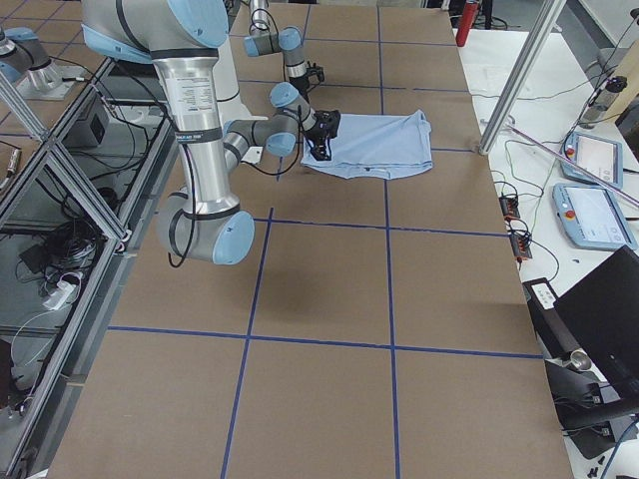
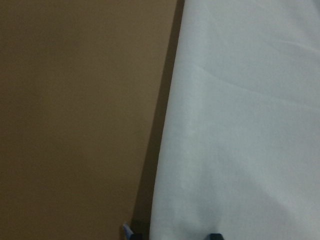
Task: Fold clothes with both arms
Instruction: 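Grasp the shirt's near edge corners with the left and right grippers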
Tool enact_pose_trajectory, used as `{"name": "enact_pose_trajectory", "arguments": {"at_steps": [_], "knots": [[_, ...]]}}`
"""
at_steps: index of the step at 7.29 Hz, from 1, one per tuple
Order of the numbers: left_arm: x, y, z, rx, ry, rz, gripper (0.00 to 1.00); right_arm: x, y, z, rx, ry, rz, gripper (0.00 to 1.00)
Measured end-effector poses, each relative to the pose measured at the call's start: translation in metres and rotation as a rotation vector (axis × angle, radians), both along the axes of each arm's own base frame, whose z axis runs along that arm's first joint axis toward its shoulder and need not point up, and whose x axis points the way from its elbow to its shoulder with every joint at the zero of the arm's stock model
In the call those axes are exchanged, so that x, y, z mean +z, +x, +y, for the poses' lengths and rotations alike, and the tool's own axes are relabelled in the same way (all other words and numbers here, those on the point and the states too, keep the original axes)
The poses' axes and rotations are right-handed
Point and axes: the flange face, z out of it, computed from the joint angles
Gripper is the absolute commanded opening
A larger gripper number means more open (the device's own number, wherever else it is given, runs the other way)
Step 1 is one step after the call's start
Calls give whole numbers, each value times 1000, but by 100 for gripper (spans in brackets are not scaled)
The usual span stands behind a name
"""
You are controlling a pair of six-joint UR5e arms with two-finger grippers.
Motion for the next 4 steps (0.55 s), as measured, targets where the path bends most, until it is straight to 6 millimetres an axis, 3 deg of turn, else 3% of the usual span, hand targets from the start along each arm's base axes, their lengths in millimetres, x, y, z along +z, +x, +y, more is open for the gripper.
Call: {"name": "enact_pose_trajectory", "arguments": {"at_steps": [4], "knots": [[-5, -2, 0, -1, 5, 11, 0, 7, -12, -1, 47, -75, -8, 95]]}}
